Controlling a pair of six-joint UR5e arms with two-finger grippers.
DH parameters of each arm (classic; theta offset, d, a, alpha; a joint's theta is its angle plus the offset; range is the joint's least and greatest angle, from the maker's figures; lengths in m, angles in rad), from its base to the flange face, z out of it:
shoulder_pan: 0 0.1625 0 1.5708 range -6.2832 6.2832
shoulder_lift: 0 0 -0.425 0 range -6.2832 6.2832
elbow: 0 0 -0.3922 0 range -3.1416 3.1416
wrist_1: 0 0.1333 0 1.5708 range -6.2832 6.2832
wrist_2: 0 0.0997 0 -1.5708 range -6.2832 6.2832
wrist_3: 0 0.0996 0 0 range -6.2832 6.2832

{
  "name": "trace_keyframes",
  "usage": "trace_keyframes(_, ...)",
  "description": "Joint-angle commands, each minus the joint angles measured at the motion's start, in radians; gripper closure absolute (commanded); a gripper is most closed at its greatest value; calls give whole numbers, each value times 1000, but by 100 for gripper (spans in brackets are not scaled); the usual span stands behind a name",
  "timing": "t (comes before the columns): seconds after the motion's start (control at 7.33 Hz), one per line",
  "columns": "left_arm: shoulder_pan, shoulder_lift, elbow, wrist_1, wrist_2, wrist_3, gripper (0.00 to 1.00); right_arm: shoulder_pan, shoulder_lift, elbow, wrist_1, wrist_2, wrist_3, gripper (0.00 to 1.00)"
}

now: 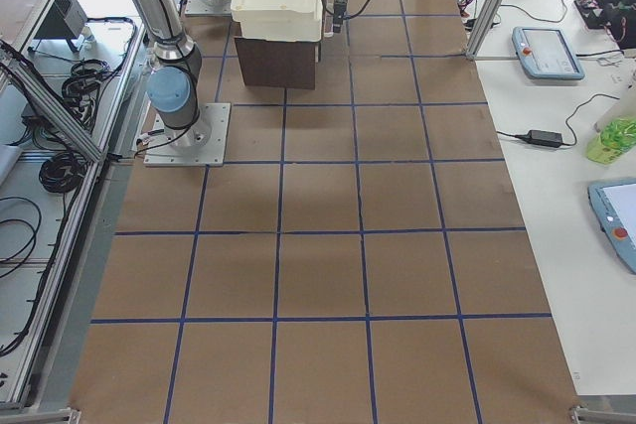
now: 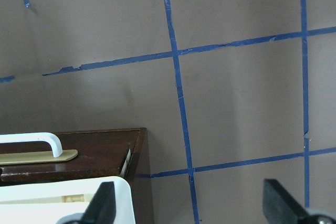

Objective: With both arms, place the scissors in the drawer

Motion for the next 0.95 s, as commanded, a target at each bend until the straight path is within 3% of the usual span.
trace_keyframes(0.0, 1, 3, -10, 1, 6, 1, 0, 2, 9, -18, -2, 7, -5, 0)
trace_keyframes(0.27, 23, 3, -26, -7, 1, 31, 0, 45, 124, -117, -1, 68, -57, 0)
trace_keyframes(0.82, 63, 0, -57, 1, 6, 206, 0, 123, 363, -341, -25, 94, -109, 0)
